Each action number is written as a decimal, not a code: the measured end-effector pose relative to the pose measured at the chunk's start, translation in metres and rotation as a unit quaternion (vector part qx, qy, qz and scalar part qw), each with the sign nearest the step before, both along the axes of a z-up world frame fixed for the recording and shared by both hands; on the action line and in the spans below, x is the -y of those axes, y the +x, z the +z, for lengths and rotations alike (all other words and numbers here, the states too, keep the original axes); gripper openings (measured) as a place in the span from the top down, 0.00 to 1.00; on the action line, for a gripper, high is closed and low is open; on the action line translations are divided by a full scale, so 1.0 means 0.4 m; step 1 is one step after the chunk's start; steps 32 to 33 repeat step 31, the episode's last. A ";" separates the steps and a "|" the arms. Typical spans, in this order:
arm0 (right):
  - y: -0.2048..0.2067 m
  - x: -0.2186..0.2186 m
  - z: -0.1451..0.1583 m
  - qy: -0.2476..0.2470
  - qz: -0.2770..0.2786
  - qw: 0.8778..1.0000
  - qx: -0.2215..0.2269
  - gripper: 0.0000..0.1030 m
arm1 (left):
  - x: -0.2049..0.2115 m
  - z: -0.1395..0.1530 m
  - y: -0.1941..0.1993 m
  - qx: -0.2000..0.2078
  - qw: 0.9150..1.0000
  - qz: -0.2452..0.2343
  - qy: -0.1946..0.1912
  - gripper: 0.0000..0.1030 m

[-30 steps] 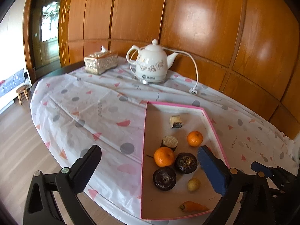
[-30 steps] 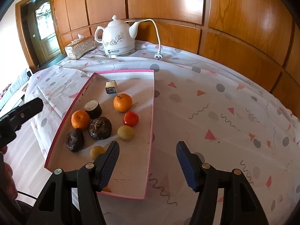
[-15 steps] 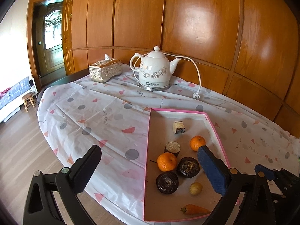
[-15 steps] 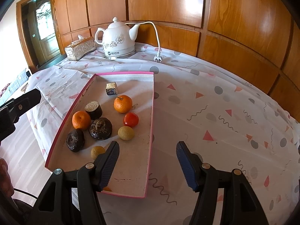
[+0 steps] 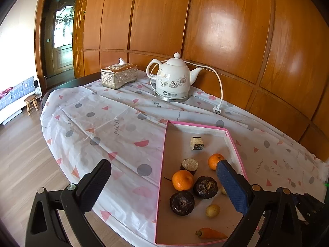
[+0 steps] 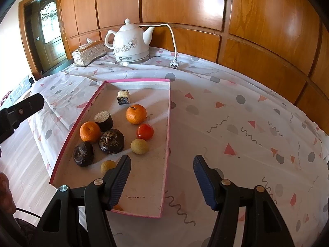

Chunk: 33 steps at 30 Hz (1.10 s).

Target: Organize fruits

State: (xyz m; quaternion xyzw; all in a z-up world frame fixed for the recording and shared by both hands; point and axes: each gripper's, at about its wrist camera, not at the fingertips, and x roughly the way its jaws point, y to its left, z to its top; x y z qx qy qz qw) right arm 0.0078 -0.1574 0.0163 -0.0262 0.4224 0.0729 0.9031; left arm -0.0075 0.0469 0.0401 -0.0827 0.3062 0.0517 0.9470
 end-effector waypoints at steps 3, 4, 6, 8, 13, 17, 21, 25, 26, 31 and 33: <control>-0.001 -0.004 0.000 -0.001 0.001 1.000 0.001 0.38 | 0.001 0.002 0.000 0.002 1.000 0.001 0.003 0.00; -0.001 -0.005 0.000 -0.001 0.002 1.000 0.002 0.38 | 0.001 0.002 0.000 0.002 1.000 0.001 0.003 0.00; -0.002 -0.005 0.000 0.000 0.002 1.000 0.002 0.38 | 0.003 0.001 0.000 0.001 1.000 0.000 0.005 0.00; -0.002 -0.006 -0.001 0.000 0.002 1.000 0.002 0.38 | 0.003 0.002 0.000 0.001 1.000 0.000 0.004 0.00; -0.002 -0.008 -0.003 0.000 0.002 1.000 0.000 0.38 | 0.003 0.003 0.000 0.002 1.000 -0.002 0.007 0.00; -0.001 -0.007 -0.004 0.000 0.003 1.000 0.000 0.38 | 0.007 0.004 0.001 0.003 1.000 -0.005 0.013 0.00; 0.002 -0.006 -0.007 0.000 0.003 1.000 -0.002 0.38 | 0.015 0.001 0.005 0.001 1.000 -0.010 0.023 0.00; 0.007 0.000 -0.015 0.003 0.001 1.000 -0.005 0.38 | 0.024 -0.006 0.011 -0.004 0.999 -0.020 0.029 0.00; 0.008 0.001 -0.018 0.004 0.000 1.000 -0.006 0.38 | 0.025 -0.009 0.012 -0.006 0.999 -0.023 0.027 0.00; 0.013 0.021 -0.021 0.012 -0.009 1.000 -0.007 0.38 | 0.025 -0.023 0.025 -0.022 0.999 -0.033 0.020 0.00; 0.013 0.021 -0.021 0.012 -0.009 1.000 -0.007 0.38 | 0.025 -0.023 0.025 -0.022 0.999 -0.033 0.020 0.00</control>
